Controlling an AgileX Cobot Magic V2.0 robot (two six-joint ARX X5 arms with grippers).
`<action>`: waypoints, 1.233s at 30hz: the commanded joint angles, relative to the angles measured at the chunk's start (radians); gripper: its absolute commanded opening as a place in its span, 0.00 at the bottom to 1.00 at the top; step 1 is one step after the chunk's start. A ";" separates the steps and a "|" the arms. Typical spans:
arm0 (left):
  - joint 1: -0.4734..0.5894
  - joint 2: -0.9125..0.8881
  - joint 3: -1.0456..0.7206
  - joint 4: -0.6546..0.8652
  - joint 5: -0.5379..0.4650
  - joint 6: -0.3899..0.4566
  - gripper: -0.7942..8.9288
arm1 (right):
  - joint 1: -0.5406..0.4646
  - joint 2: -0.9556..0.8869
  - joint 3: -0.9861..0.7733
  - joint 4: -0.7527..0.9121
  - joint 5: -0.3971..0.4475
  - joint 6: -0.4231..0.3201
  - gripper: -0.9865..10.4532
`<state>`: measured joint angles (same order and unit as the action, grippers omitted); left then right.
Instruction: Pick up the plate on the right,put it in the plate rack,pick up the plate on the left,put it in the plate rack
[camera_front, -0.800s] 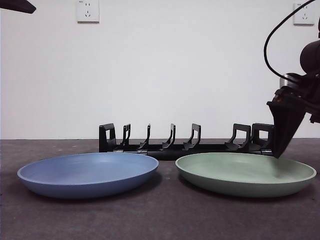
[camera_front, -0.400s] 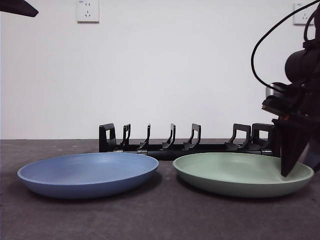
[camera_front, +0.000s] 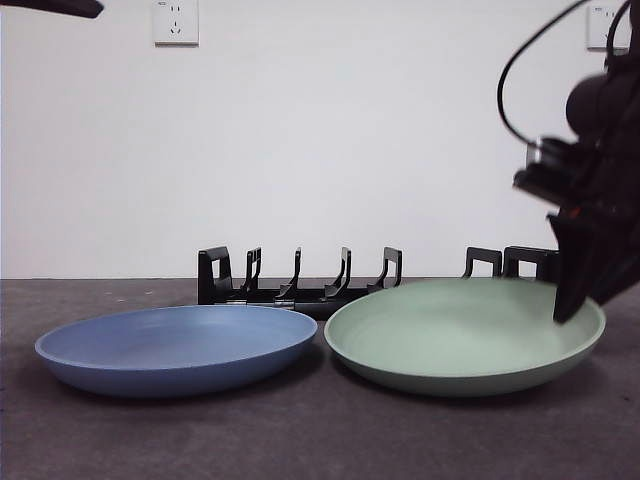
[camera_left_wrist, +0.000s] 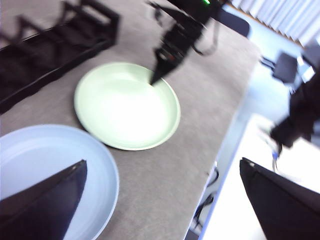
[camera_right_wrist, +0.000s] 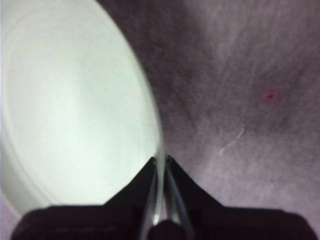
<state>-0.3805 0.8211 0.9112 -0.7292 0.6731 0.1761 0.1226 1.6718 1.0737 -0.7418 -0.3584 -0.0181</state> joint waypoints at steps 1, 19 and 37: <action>-0.050 0.000 0.002 0.002 -0.029 0.121 0.77 | 0.000 -0.066 0.033 -0.046 0.025 -0.016 0.07; -0.484 0.117 0.002 0.250 -0.679 0.622 0.77 | 0.002 -0.229 0.419 -0.427 -0.090 -0.046 0.07; -0.672 0.364 0.002 0.484 -0.949 1.014 0.72 | 0.035 -0.229 0.422 -0.489 -0.163 -0.046 0.07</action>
<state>-1.0492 1.1809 0.9112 -0.2588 -0.2718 1.1751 0.1570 1.4376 1.4906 -1.2335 -0.5060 -0.0540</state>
